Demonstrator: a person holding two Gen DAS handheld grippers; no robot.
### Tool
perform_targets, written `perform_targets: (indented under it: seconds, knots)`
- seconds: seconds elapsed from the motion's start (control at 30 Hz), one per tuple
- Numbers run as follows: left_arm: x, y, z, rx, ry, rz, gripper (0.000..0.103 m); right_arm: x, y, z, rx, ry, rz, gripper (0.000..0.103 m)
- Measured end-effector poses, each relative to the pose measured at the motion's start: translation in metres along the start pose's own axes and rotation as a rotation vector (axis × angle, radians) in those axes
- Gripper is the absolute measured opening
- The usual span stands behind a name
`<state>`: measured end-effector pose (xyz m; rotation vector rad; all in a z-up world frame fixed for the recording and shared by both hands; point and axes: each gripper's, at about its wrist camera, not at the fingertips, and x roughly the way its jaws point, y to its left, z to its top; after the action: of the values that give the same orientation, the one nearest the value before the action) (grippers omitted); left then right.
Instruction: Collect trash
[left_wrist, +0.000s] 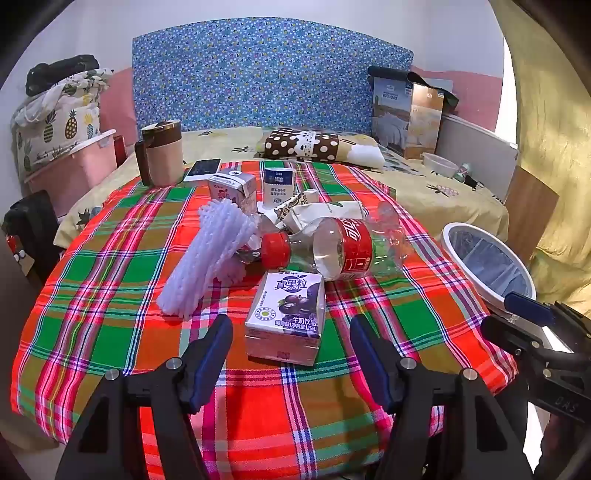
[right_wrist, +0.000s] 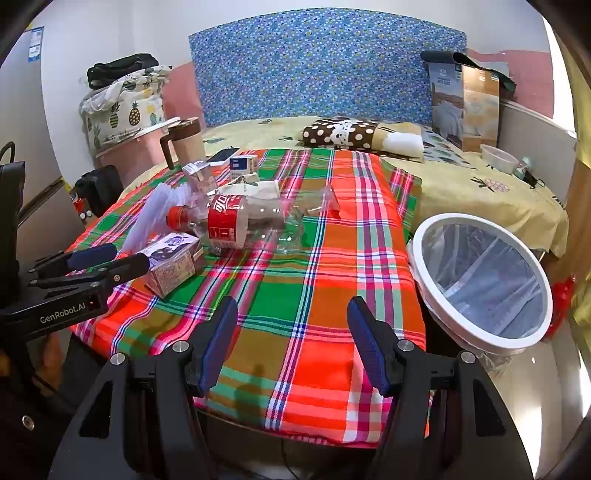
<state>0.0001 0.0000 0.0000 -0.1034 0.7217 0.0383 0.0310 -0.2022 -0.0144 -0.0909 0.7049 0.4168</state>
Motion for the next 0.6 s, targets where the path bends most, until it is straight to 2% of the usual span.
perform_targets:
  seconds: [0.6]
  knots:
    - [-0.0032, -0.0035, 0.0002, 0.011, -0.015, 0.01, 0.066, -0.0013, 0.0022, -0.0005, -0.004, -0.004, -0.004, 0.063]
